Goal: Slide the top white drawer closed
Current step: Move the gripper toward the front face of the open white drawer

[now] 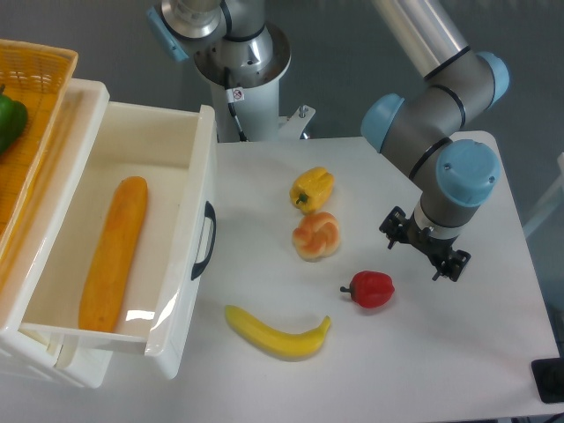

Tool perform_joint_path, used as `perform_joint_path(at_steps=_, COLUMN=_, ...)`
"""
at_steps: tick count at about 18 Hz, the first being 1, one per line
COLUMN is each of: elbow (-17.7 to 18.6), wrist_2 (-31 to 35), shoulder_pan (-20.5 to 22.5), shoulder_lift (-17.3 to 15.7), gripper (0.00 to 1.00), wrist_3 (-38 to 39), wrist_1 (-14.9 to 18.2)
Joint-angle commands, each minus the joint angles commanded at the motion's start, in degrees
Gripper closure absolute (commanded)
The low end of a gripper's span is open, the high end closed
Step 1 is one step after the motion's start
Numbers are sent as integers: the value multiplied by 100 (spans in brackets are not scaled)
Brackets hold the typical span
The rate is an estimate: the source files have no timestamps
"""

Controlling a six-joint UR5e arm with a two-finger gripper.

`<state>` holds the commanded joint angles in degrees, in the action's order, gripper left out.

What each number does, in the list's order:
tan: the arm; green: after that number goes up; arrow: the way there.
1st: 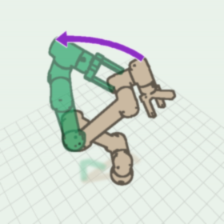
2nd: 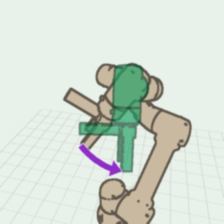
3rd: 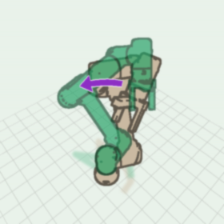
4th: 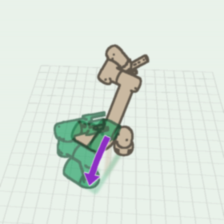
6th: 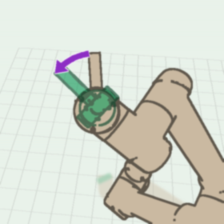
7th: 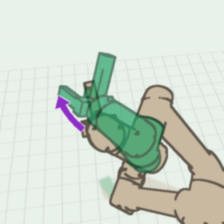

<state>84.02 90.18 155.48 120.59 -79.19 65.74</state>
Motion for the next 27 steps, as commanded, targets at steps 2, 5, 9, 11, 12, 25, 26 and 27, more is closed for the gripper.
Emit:
perform_joint_path(at_steps=2, elbow=-9, wrist_2=9, shoulder_pan=0, shoulder_lift=17, gripper=0, wrist_3=0, wrist_1=0)
perform_joint_path(at_steps=5, elbow=0, wrist_2=9, shoulder_pan=-9, shoulder_lift=18, gripper=0, wrist_3=44, wrist_1=0)
perform_joint_path(at_steps=9, elbow=324, wrist_2=9, shoulder_pan=-70, shoulder_lift=-26, gripper=0, wrist_3=53, wrist_1=-350)
perform_joint_path(at_steps=11, elbow=588, wrist_2=0, shoulder_pan=-79, shoulder_lift=-79, gripper=0, wrist_3=53, wrist_1=-684)
perform_joint_path(at_steps=12, elbow=676, wrist_2=0, shoulder_pan=-88, shoulder_lift=-131, gripper=0, wrist_3=53, wrist_1=-755)
perform_joint_path(at_steps=25, elbow=950, wrist_2=-105, shoulder_pan=-809, shoulder_lift=-570, gripper=2, wrist_3=2547, wrist_1=-659)
perform_joint_path(at_steps=26, elbow=949, wrist_2=-105, shoulder_pan=-835, shoulder_lift=-684, gripper=11, wrist_3=2662, wrist_1=-642)
perform_joint_path(at_steps=27, elbow=984, wrist_2=-114, shoulder_pan=-870, shoulder_lift=-764, gripper=20, wrist_3=2733, wrist_1=-563)
